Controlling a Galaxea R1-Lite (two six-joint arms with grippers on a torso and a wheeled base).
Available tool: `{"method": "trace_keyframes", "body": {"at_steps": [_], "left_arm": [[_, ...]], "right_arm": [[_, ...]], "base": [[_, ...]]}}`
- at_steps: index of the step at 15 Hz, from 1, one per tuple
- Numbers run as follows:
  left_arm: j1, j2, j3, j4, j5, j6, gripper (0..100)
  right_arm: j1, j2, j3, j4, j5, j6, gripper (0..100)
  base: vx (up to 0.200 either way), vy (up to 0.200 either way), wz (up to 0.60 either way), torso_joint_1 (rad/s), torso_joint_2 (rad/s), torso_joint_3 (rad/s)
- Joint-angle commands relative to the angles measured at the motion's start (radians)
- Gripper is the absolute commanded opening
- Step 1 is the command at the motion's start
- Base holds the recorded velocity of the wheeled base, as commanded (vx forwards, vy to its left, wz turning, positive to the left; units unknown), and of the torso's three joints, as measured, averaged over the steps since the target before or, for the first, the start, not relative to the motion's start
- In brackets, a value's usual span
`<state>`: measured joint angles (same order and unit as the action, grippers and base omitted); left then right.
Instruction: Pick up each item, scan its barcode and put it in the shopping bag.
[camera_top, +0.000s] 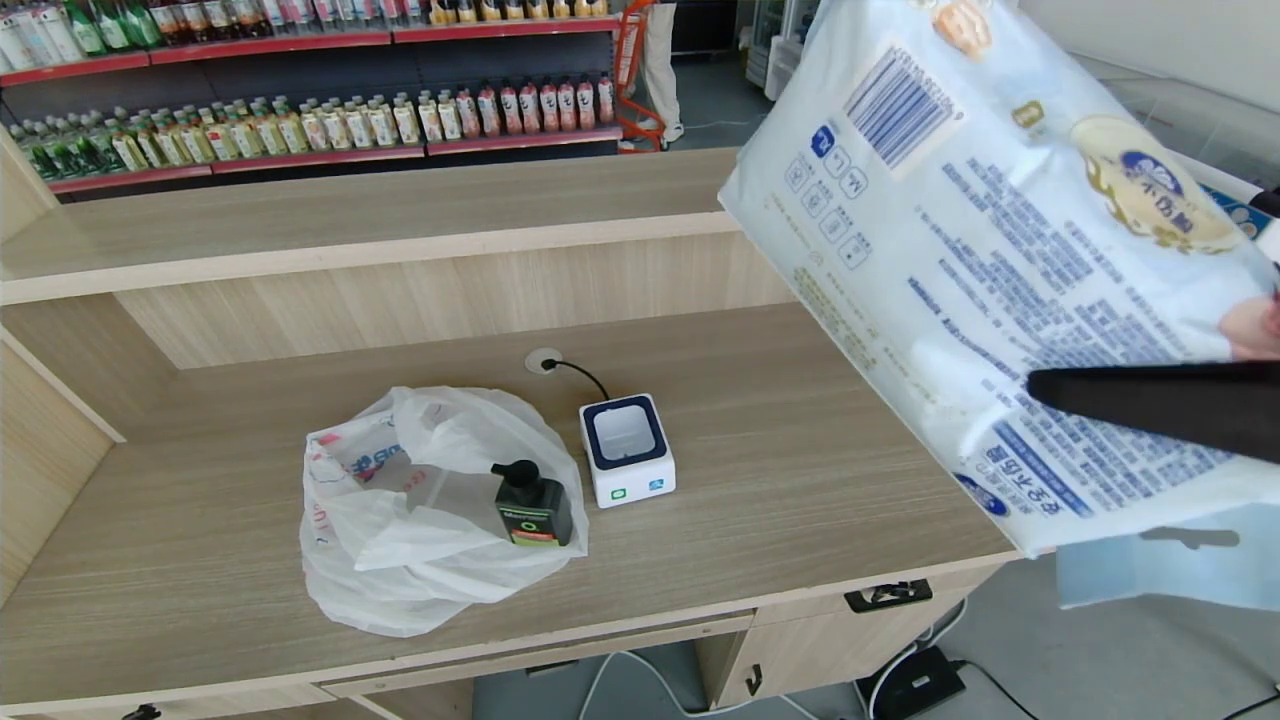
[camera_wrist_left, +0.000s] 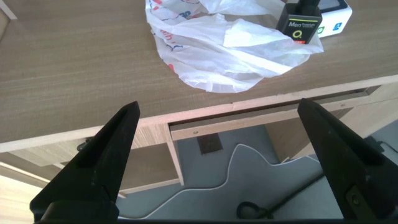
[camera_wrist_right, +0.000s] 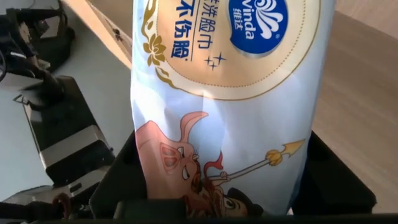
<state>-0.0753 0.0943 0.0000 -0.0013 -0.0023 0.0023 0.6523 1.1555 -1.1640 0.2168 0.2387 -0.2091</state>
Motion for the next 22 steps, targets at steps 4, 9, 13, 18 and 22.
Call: {"method": "trace_keyframes", "body": {"at_steps": [4,9,13,18,22], "left_arm": [[0.000,0.001,0.000,0.000,-0.001,-0.001,100],[0.000,0.001,0.000,0.000,-0.001,-0.001,100],[0.000,0.001,0.000,0.000,-0.001,0.001,100],[0.000,0.001,0.000,0.000,0.001,-0.001,100],[0.000,0.001,0.000,0.000,-0.001,0.001,100]], "right_arm": [[-0.181,0.061,0.115,-0.323,0.001,-0.021,0],[-0.252,0.012,0.420,-0.821,0.039,-0.035,0],[-0.346,0.035,0.537,-0.901,0.037,-0.030,0],[-0.427,0.154,0.577,-1.056,0.037,-0.055,0],[-0.470,0.162,0.578,-1.060,0.037,-0.223,0]], "base": [[0.000,0.000,0.00,0.000,0.00,0.000],[0.000,0.000,0.00,0.000,0.00,0.000],[0.000,0.000,0.00,0.000,0.00,0.000],[0.000,0.000,0.00,0.000,0.00,0.000],[0.000,0.000,0.00,0.000,0.00,0.000]]}}
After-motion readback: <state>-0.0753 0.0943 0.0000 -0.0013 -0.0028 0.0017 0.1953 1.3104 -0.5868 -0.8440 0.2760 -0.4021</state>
